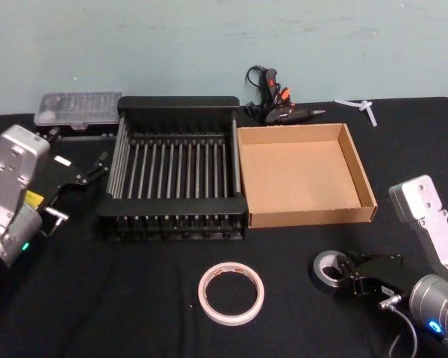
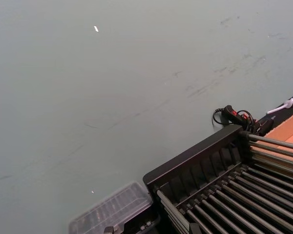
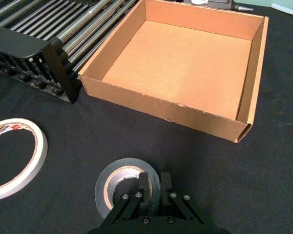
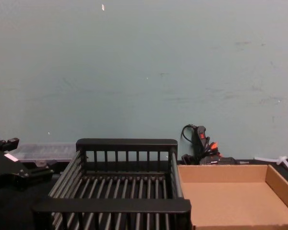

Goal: Pick up the white tape and place it into the black box , Pick up the silver tape and place it into the brown box.

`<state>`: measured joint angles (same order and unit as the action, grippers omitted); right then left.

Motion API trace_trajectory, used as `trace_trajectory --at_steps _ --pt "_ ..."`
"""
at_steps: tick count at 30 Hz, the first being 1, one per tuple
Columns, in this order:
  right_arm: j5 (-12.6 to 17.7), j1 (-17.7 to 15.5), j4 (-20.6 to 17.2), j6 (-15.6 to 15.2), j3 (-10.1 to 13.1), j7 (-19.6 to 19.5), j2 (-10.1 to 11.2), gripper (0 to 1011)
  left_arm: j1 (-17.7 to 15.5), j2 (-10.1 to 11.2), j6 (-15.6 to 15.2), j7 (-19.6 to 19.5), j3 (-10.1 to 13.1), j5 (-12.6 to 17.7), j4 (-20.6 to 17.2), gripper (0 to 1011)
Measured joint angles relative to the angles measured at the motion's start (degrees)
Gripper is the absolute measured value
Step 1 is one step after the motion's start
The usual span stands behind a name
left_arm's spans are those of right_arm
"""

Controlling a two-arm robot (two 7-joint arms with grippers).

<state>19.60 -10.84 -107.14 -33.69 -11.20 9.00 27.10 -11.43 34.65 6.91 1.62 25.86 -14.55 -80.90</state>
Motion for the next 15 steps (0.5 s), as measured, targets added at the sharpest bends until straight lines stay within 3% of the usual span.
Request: trace_trajectory --at_steps 15 --pt "0.0 0.0 0.0 0.0 0.0 0.0 0.0 150 0.0 0.0 0.0 0.0 0.0 0.0 0.0 1001"
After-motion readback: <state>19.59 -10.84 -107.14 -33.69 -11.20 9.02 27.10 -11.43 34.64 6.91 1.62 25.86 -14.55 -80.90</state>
